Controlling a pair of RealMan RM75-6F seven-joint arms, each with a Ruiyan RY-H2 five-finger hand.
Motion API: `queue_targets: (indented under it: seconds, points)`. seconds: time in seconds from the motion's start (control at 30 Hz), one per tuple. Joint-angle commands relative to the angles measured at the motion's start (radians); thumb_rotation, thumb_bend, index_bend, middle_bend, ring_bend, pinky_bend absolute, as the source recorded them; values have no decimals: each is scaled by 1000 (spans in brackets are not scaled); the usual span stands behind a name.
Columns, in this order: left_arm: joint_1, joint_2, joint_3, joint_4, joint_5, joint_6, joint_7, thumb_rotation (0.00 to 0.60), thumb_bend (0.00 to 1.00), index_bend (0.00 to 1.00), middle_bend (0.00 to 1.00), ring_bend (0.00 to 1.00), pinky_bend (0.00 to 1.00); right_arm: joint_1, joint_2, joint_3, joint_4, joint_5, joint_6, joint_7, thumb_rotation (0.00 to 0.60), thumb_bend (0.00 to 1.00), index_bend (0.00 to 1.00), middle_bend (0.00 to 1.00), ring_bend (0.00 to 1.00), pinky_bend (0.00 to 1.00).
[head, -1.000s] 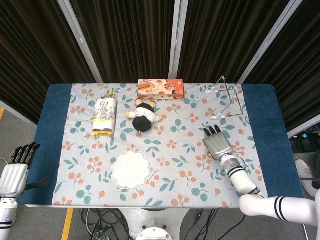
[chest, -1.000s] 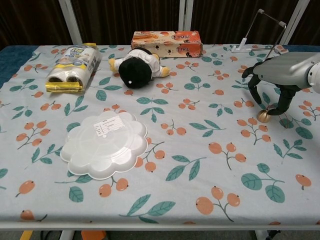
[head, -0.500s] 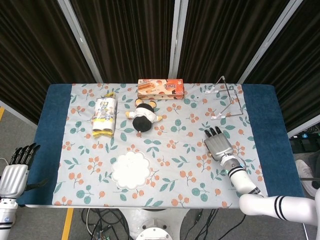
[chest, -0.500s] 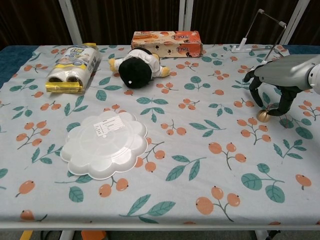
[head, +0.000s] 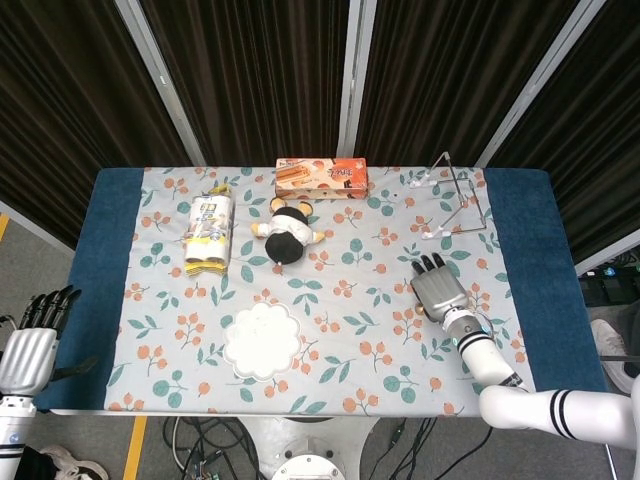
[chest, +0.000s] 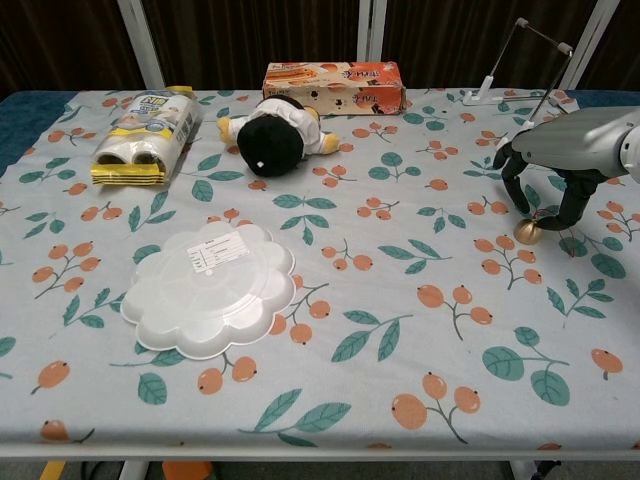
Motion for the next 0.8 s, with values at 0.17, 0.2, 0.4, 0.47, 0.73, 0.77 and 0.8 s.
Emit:
queue_targets:
  seconds: [0.17,0.2,0.4,0.47,0.73,0.77,0.8]
  points:
    - [-3,6,0,-8,2,-4,1,600,19,41,0,0,15,8,-4,-3,4,12,-1,2,600,258,545,174,0,0]
    - [-4,7,0,-9,2,-4,3,600,19,41,0,0,15,9,-5,-4,6,12,-1,3,600,265,552,175,0,0]
    - [-4,9,1,-12,2,-7,6,600,19,42,0,0,15,13,-1,-6,4,11,-1,10,600,290,568,178,0,0]
    - [-4,9,1,-12,1,-6,6,600,18,42,0,0,15,14,0,-8,2,13,0,10,600,292,569,181,0,0]
    - [-2,8,2,-7,-1,-6,0,600,19,42,0,0,15,24,-3,-18,-1,39,0,0,600,326,577,200,0,0]
    - [-1,8,2,-7,-1,-6,-1,600,19,42,0,0,15,25,-4,-19,-2,42,1,-2,600,337,581,205,0,0]
    - [-1,8,2,-6,-1,-5,-1,600,19,42,0,0,15,26,-4,-20,-3,44,2,-2,600,346,585,209,0,0]
